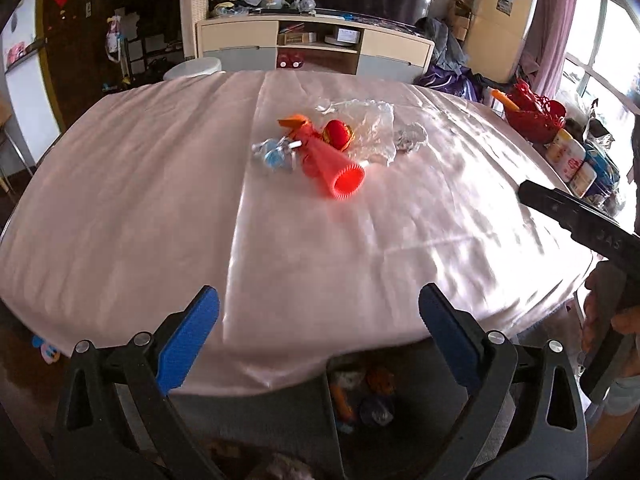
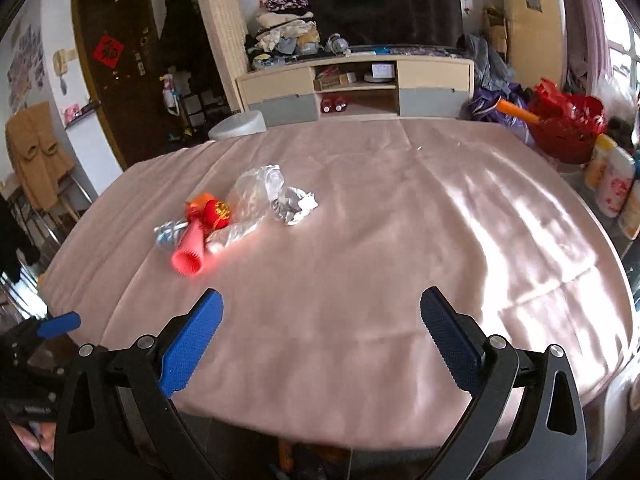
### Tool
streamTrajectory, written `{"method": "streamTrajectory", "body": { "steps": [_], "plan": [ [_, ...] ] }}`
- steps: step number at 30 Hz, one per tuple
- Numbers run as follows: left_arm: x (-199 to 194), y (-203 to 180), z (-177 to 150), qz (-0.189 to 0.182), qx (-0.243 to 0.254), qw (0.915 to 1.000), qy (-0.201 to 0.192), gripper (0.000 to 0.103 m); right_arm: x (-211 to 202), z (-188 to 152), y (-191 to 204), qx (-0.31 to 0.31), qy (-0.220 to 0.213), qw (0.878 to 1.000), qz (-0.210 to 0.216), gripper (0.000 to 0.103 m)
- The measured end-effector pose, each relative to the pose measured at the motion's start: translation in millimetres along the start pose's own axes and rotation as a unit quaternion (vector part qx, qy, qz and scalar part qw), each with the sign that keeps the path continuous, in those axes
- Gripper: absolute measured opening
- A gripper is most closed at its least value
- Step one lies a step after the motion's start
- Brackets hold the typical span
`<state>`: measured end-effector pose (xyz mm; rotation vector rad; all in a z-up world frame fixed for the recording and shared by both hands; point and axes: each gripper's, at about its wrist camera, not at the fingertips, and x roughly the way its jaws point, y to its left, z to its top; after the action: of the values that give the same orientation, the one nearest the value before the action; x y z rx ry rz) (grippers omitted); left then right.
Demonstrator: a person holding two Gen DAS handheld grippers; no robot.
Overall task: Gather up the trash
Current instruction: 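Move both tools back over the table and close the right tool on crumpled foil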
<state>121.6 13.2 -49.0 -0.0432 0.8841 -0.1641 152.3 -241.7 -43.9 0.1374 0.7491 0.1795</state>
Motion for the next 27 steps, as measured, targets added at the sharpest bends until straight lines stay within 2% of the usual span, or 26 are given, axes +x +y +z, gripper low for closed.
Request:
{"method": "streamTrajectory", "body": {
  "steps": [6,9,15,19,24,27],
  "plan": [
    [30.4,-9.9,28.3,0.003,0.020,0.9998,0.002,0.094,43.0,19.1,2.2,-0.002,0.015,1.000,-0.012,0.098],
    [42.4,-15.9,42.6,0.004,0.030,0.9995,-0.001,0.089,60.0,30.4,6.0,-0.009,0.012,1.000,-0.017,0.095],
    [71.4,-20.3,67.8,0.005,0.023,0.9997,0.005,0.076,90.8,55.9,18.0,-0.022,0.023,0.999,0.007,0.066],
    [91.7,-20.0,77.4,0.008,0.015,0.9997,0.016,0.071,106.3,66.8,26.8,-0.038,0.030,0.999,0.006,0.056],
    [111.0,-14.8,81.6,0.017,0.008,0.9993,0.033,0.067,128.1,71.7,29.8,-0.047,0.048,0.998,0.002,0.054],
    [114.5,-8.0,79.9,0.014,0.005,0.9992,0.037,0.062,134.7,69.9,29.4,-0.051,0.055,0.997,0.003,0.046]
  ]
}}
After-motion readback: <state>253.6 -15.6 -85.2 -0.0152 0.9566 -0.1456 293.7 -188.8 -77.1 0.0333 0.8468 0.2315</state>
